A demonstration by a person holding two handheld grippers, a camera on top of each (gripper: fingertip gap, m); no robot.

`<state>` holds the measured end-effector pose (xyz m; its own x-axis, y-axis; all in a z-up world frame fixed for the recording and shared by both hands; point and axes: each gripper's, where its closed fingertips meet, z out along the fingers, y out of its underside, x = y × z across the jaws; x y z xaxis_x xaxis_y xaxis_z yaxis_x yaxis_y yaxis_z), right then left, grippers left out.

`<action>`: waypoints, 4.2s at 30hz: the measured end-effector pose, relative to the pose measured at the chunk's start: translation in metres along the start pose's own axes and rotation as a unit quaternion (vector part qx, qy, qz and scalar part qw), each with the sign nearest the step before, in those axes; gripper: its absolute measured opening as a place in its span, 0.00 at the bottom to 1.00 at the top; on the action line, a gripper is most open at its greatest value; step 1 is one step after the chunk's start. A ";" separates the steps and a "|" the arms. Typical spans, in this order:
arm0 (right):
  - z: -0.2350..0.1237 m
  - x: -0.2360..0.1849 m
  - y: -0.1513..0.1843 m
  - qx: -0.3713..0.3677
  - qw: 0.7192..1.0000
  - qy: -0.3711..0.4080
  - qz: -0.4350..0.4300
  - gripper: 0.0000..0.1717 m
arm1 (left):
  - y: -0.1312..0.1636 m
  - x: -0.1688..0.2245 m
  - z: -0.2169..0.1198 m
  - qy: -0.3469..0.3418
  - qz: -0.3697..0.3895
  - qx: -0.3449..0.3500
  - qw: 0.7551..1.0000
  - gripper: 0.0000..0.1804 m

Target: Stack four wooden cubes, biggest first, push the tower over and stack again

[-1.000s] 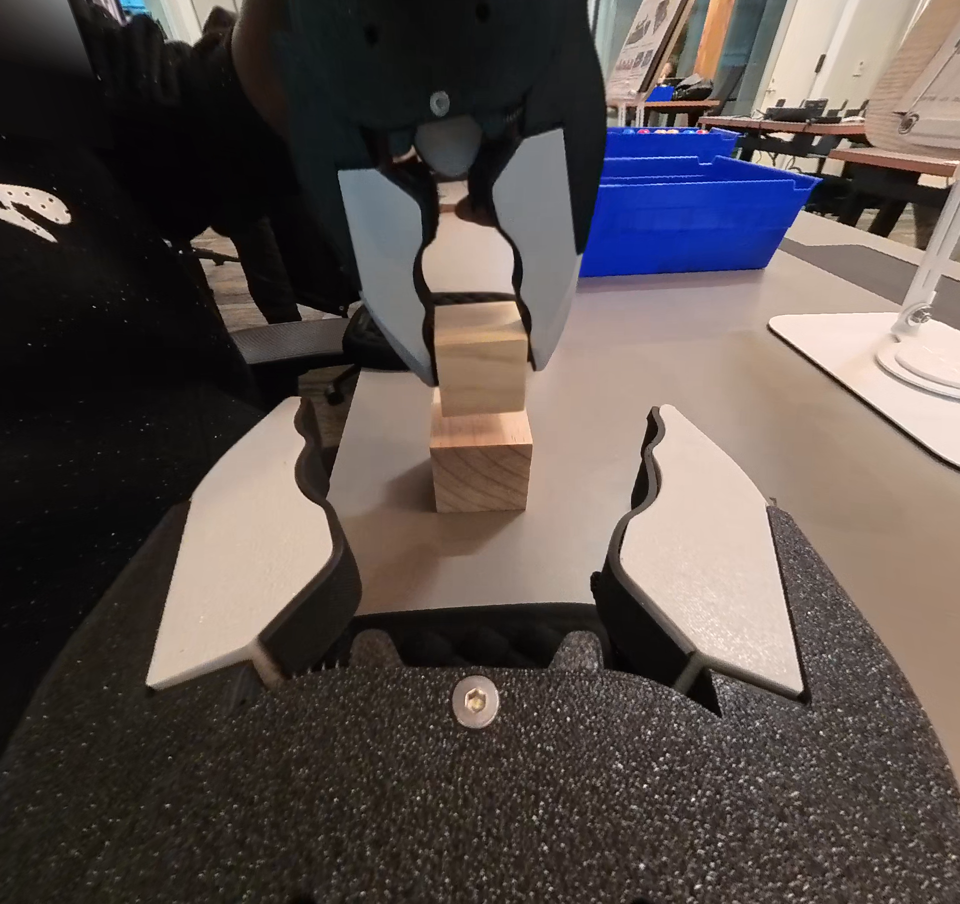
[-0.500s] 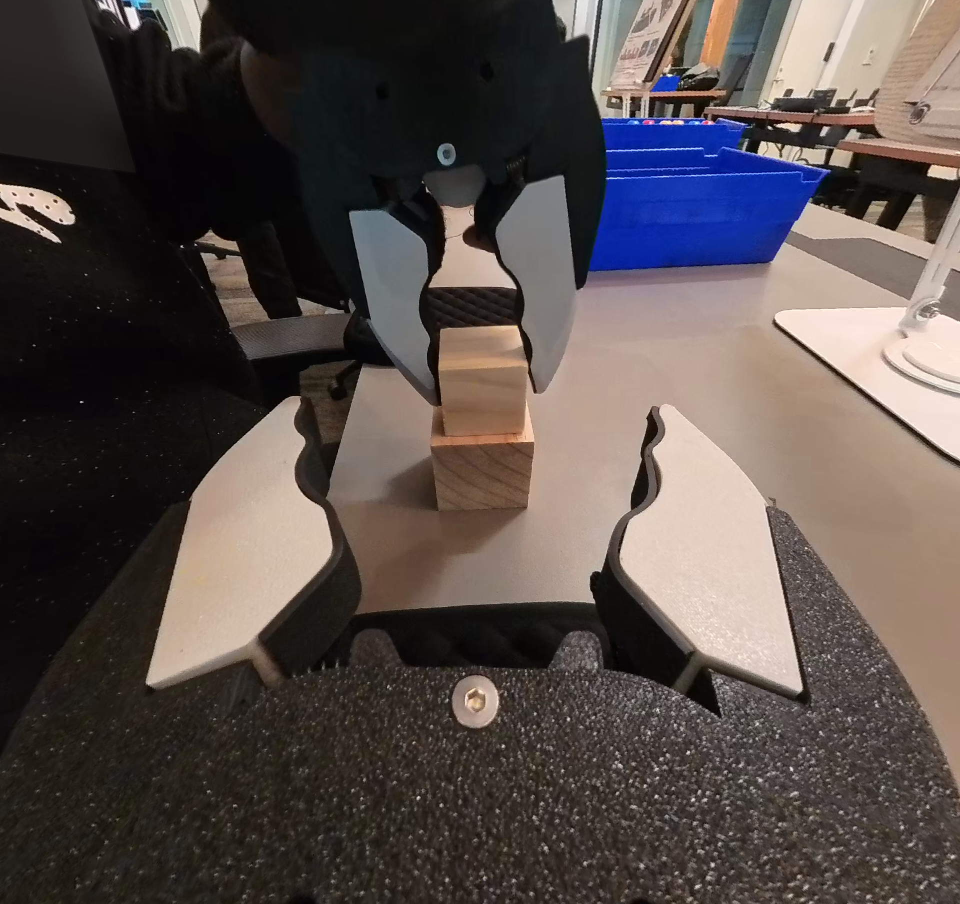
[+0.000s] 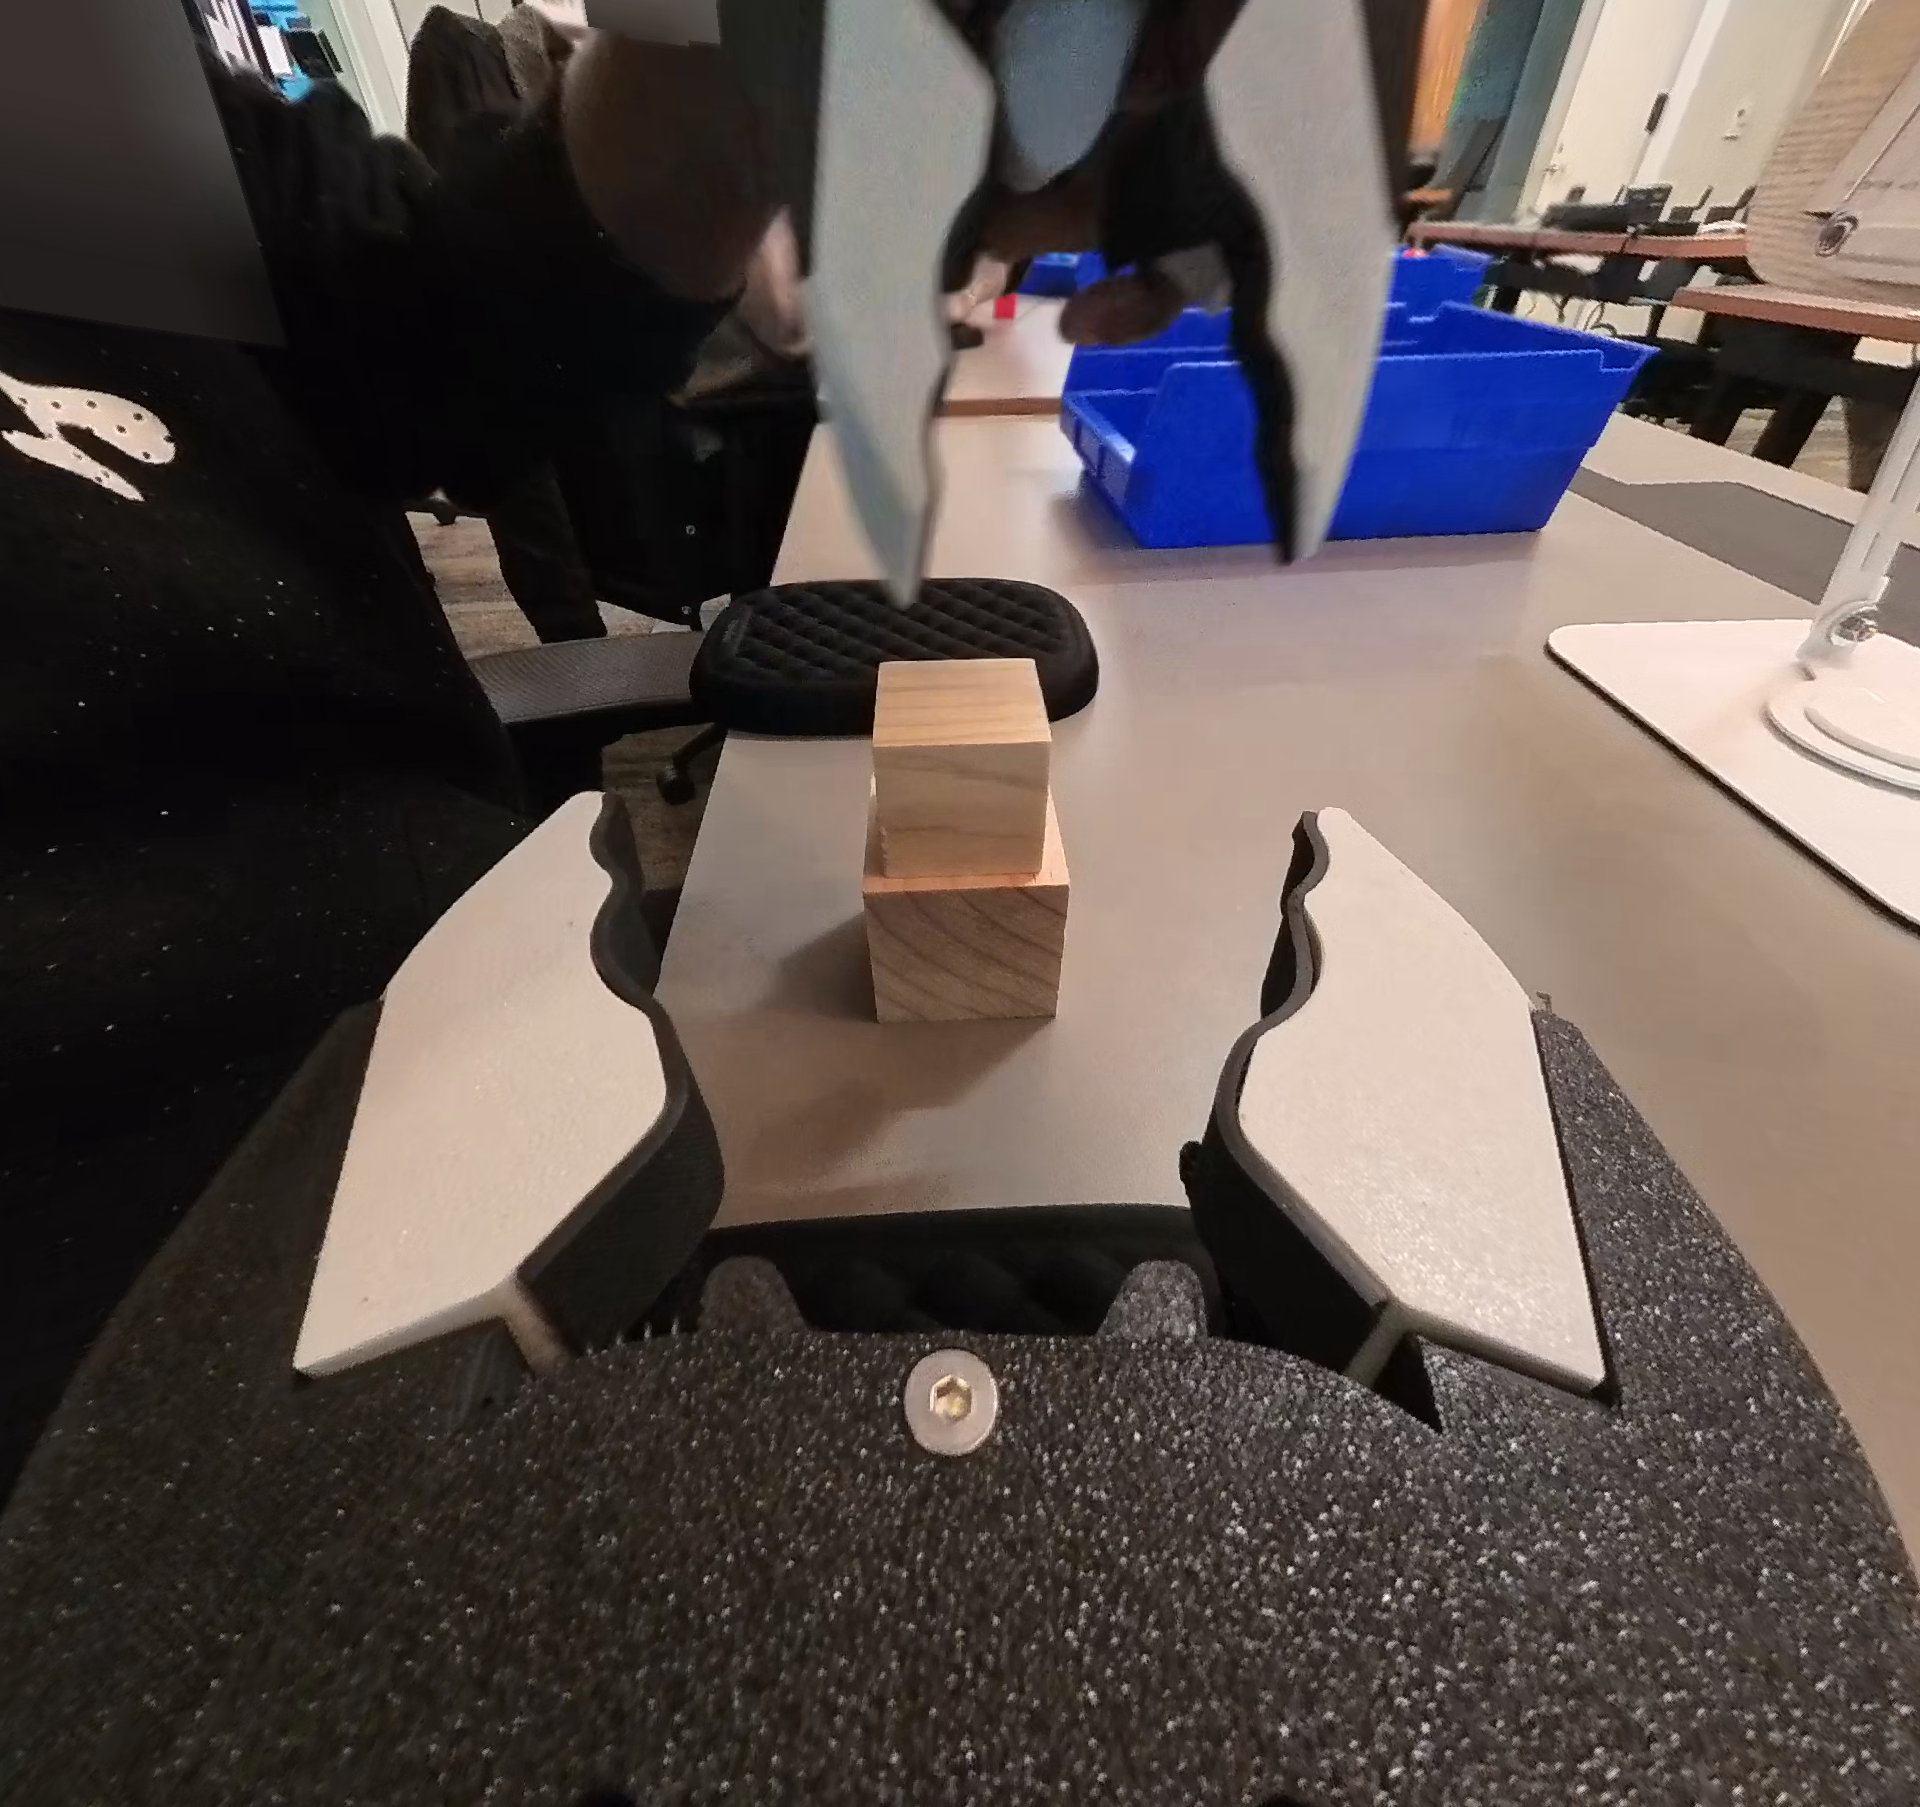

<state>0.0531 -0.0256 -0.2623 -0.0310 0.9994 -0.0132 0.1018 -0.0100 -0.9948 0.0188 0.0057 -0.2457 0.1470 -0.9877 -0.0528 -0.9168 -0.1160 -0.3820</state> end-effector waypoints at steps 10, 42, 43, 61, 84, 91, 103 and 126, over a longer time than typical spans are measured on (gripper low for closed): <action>0.001 0.001 0.001 -0.004 1.000 0.000 0.003 0.67 | 0.025 -0.081 0.057 -0.057 -0.082 0.020 0.995 0.36; 0.001 -0.001 0.001 -0.003 1.000 -0.002 -0.003 0.67 | 0.001 -0.035 0.015 0.003 0.002 0.001 1.000 0.15; 0.001 -0.001 0.001 -0.003 1.000 -0.002 -0.003 0.67 | 0.000 -0.026 0.009 0.011 0.009 -0.002 1.000 0.15; 0.001 -0.001 0.001 -0.002 1.000 -0.004 -0.003 0.67 | 0.013 0.031 0.007 0.037 0.040 -0.054 0.997 0.15; -0.002 -0.001 -0.002 0.010 1.000 0.006 -0.013 0.67 | -0.024 -0.040 0.035 0.028 -0.078 0.155 0.984 0.28; -0.004 0.000 -0.005 0.021 1.000 0.003 -0.004 0.67 | -0.012 -0.049 0.097 0.018 -0.085 0.129 0.988 0.27; -0.005 0.000 -0.005 0.024 1.000 -0.001 0.003 0.67 | -0.008 -0.043 0.123 -0.005 -0.038 0.076 0.996 0.15; -0.005 0.001 -0.006 0.029 1.000 0.000 0.005 0.66 | -0.014 -0.024 -0.017 -0.037 0.003 0.109 0.993 0.12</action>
<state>0.0578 -0.0243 -0.2555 -0.0299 0.9993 -0.0239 0.0451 -0.0226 -0.9987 0.0221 0.0292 -0.2236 0.1770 -0.9768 -0.1204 -0.8170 -0.0776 -0.5714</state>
